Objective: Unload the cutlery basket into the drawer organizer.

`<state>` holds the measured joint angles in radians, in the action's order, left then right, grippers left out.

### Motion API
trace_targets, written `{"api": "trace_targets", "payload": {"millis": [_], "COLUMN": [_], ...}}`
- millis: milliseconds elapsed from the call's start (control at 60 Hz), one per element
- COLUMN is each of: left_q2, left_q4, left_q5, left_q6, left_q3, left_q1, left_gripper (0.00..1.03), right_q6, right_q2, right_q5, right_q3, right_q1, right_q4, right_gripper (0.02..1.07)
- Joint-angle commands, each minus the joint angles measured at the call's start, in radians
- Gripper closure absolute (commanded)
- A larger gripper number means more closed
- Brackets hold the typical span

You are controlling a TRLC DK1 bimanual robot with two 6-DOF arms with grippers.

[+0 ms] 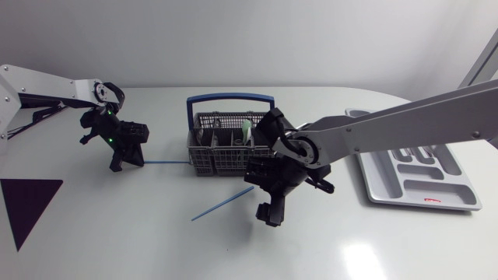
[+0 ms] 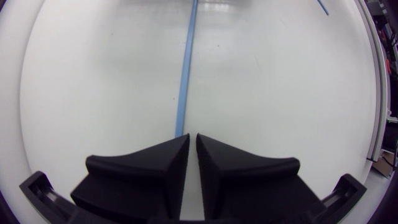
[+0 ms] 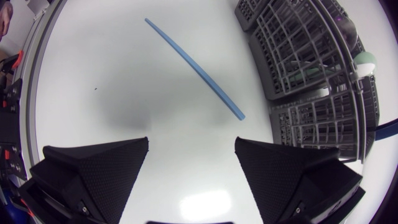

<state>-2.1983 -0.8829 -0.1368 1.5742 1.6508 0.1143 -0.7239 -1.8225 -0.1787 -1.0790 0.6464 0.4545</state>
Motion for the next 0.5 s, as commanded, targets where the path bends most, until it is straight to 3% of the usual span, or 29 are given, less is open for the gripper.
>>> {"api": "trace_targets", "payload": {"millis": [0,333,383,400,450,483], "left_q2": [-0.034,0.028,0.031,0.032,0.032,0.032], "left_q4": [-0.037,-0.073,-0.064,-0.048,-0.021,-0.002], "left_q5": [0.019,0.039,0.031,0.029,0.029,0.029], "left_q6": [0.050,0.063,0.056,0.055,0.052,0.049], "left_q3": [0.010,-0.023,-0.016,-0.016,-0.014,-0.011], "left_q1": [-0.005,0.007,0.007,0.007,0.008,0.008], "left_gripper": [1.00,0.99,0.83,0.68,0.48,0.40], "right_q6": [-0.031,-0.049,-0.049,-0.049,-0.049,-0.049], "right_q2": [-0.023,-0.020,-0.021,-0.023,-0.021,-0.021], "right_q5": [0.008,0.008,0.008,0.008,0.007,0.007], "right_q3": [-0.019,-0.018,-0.015,-0.015,-0.012,-0.010], "right_q1": [0.002,-0.004,-0.002,-0.002,-0.004,-0.004], "right_q4": [0.023,0.024,0.024,0.024,0.023,0.023], "right_gripper": [0.07,0.07,0.07,0.07,0.07,0.07]}}
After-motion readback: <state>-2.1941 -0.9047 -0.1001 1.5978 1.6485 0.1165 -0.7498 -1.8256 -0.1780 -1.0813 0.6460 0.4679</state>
